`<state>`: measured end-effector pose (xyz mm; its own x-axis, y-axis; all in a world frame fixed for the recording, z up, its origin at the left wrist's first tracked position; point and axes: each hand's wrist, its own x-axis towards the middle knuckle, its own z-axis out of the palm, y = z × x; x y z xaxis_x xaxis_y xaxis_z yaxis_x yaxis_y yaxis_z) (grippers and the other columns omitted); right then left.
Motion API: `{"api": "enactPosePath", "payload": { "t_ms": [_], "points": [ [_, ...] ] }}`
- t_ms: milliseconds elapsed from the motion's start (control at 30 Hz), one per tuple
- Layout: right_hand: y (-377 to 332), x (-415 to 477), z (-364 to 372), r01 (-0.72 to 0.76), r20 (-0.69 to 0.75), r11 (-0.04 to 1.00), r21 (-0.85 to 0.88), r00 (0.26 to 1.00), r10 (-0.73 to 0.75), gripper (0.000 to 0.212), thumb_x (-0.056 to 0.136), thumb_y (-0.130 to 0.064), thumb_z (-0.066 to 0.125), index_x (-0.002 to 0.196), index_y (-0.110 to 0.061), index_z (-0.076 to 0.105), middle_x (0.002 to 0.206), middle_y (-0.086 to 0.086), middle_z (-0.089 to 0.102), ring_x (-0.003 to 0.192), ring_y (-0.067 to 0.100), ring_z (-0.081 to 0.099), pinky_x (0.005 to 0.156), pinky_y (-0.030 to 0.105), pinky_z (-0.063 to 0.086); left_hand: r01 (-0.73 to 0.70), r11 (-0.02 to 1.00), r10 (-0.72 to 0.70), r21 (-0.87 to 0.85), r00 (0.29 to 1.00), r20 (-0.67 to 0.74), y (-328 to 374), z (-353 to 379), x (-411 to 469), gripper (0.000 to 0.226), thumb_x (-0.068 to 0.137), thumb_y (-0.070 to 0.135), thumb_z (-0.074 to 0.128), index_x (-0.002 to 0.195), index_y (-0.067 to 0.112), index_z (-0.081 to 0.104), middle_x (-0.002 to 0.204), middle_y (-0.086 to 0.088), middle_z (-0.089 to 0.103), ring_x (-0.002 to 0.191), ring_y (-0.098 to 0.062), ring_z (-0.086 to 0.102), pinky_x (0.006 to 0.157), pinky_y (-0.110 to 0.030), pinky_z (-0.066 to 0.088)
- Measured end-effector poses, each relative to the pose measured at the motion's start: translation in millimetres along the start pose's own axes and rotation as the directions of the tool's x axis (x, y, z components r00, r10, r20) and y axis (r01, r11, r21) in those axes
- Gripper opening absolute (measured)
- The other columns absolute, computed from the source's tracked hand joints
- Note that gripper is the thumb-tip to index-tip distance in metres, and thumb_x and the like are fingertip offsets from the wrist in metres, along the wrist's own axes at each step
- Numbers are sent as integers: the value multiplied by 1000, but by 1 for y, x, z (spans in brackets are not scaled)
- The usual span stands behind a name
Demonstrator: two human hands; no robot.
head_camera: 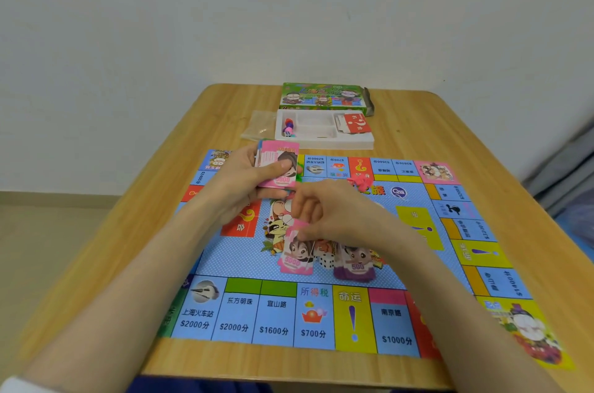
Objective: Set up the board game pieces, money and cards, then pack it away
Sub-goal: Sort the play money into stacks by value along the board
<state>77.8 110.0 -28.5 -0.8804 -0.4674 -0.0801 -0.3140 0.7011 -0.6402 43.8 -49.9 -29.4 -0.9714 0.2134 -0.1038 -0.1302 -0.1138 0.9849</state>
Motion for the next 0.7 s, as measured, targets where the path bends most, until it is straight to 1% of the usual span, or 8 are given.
{"api": "enactPosePath", "payload": {
  "t_ms": [100, 200, 267, 333, 433, 500, 567, 700],
  "points": [
    [1, 0, 1, 16, 3, 999, -40, 1000, -16, 26, 76, -15, 77, 89, -22, 57, 78, -10, 54, 64, -2, 50, 58, 6, 41, -4, 1000, 4, 0, 1000, 7, 0, 0, 0, 20, 86, 2, 62, 103, 10, 59, 79, -1, 74, 60, -12, 70, 45, -17, 53],
    [-2, -3, -1, 55, -8, 997, -56, 998, -55, 31, 74, -26, 79, 97, -20, 59, 91, -9, 55, 70, -5, 47, 60, 4, 38, -6, 1000, 6, -7, 1000, 9, 1, 0, -1, 17, 86, 2, 61, 100, 12, 58, 77, -1, 74, 58, -12, 69, 45, -17, 53],
    [-4, -7, -4, 81, 46, 995, -58, 996, -78, 43, 72, -33, 80, 106, -21, 57, 102, -8, 53, 78, -4, 46, 65, 8, 39, -16, 1000, 16, -13, 1000, 19, 2, 0, -2, 17, 86, 2, 61, 100, 12, 59, 78, -2, 74, 60, -13, 70, 45, -18, 53],
    [-7, -11, -3, 105, 142, 990, -94, 986, -91, 51, 70, -35, 80, 109, -22, 50, 105, -9, 46, 86, 2, 42, 70, 11, 37, -19, 1000, 19, -19, 999, 35, 2, -1, -2, 18, 86, 2, 60, 101, 11, 59, 82, -4, 75, 64, -16, 72, 45, -18, 54],
    [-7, -12, 2, 157, 210, 972, -176, 970, -119, 52, 70, -34, 81, 104, -24, 43, 101, -11, 37, 91, 7, 35, 70, 9, 33, -20, 1000, 21, -24, 999, 38, 2, -1, -3, 17, 86, 1, 60, 101, 11, 59, 81, -4, 75, 64, -16, 72, 45, -18, 53],
    [-7, -11, 4, 174, 224, 967, -188, 966, -130, 50, 71, -31, 80, 102, -24, 41, 101, -10, 35, 93, 8, 33, 70, 14, 32, -23, 999, 24, -27, 999, 41, 2, -1, -2, 17, 87, 1, 59, 100, 12, 59, 80, -4, 75, 64, -16, 72, 45, -18, 54],
    [-7, -11, 4, 188, 233, 965, -183, 962, -143, 49, 72, -27, 79, 102, -24, 41, 103, -8, 36, 94, 8, 33, 73, 19, 32, -24, 999, 25, -27, 999, 42, 2, -1, -2, 17, 87, 1, 59, 100, 12, 58, 80, -4, 75, 64, -16, 72, 45, -18, 53],
    [-9, -12, 4, 202, 242, 965, -168, 957, -159, 51, 73, -24, 78, 109, -22, 43, 108, -7, 38, 98, 9, 33, 84, 22, 35, -26, 1000, 27, -17, 999, 37, 2, -1, -2, 17, 87, 2, 60, 100, 12, 58, 80, -3, 75, 64, -16, 72, 45, -18, 53]
  ]
}}
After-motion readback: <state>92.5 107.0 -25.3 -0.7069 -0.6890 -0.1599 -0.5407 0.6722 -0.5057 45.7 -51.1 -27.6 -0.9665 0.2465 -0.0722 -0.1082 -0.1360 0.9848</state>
